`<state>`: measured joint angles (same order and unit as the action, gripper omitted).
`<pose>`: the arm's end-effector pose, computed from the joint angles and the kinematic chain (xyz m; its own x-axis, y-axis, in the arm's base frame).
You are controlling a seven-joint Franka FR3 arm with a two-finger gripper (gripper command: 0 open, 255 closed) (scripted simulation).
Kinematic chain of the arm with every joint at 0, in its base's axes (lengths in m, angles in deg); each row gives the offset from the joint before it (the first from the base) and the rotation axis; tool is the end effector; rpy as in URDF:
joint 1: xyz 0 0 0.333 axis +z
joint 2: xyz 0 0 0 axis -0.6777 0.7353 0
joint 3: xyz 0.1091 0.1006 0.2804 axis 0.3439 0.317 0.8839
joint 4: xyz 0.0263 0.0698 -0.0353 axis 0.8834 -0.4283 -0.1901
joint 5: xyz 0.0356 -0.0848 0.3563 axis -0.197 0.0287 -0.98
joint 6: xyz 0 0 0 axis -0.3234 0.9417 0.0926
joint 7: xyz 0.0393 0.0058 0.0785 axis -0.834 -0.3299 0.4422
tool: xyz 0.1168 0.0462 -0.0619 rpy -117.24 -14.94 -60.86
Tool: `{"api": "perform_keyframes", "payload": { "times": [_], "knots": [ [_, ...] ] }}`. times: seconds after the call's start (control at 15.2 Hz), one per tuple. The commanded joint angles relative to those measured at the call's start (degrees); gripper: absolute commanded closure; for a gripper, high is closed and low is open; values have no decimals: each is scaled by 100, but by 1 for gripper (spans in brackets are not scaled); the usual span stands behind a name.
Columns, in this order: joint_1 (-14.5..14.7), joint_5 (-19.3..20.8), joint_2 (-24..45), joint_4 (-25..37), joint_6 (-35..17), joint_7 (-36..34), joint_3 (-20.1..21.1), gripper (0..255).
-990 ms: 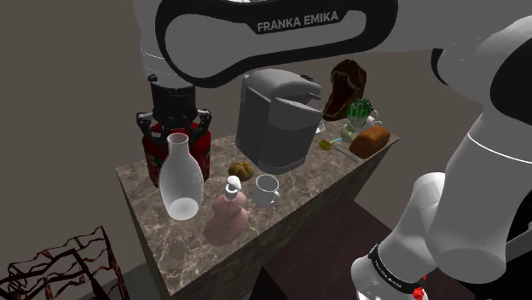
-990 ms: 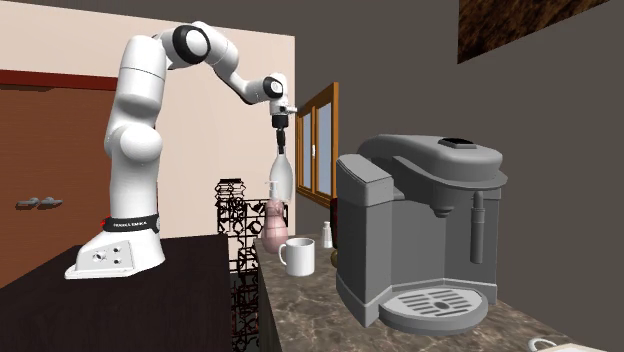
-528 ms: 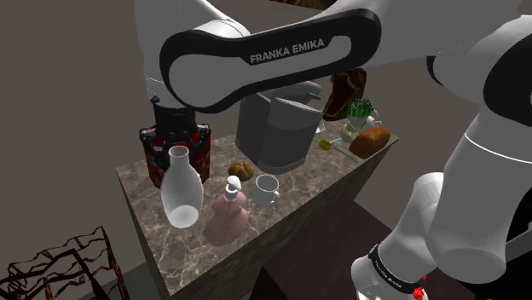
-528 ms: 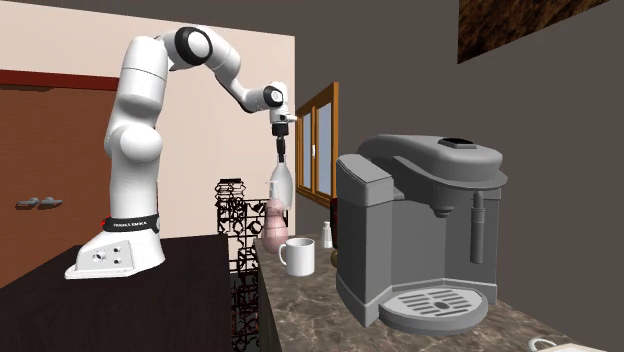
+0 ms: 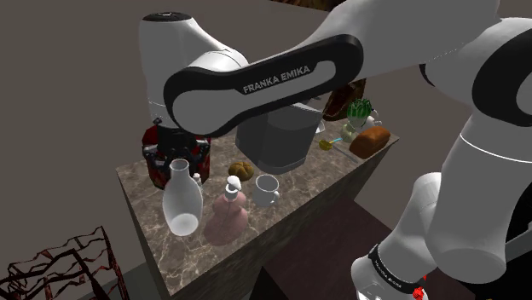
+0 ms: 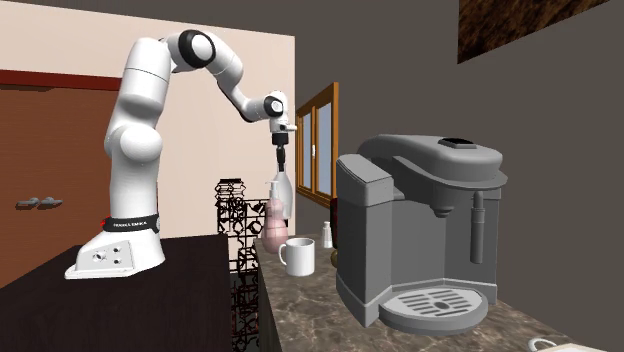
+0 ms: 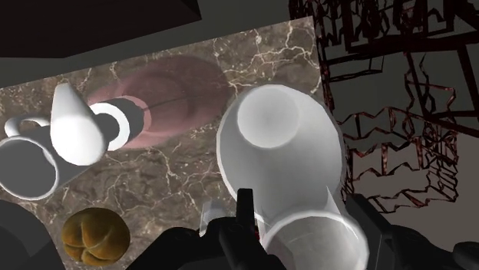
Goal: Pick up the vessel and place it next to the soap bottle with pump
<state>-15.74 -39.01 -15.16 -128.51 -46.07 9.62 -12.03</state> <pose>0.4714 0.3626 0.3876 0.9589 -0.2791 0.0515 -0.2798 -0.9600 0.0061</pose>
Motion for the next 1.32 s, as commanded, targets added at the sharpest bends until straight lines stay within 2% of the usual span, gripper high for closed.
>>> {"api": "perform_keyframes", "payload": {
  "times": [0.0,1.25],
  "knots": [
    [0,18,43,-104,-152,-14,-6,255],
    [54,269,731,-613,-1327,-218,-93,255]
  ]
}}
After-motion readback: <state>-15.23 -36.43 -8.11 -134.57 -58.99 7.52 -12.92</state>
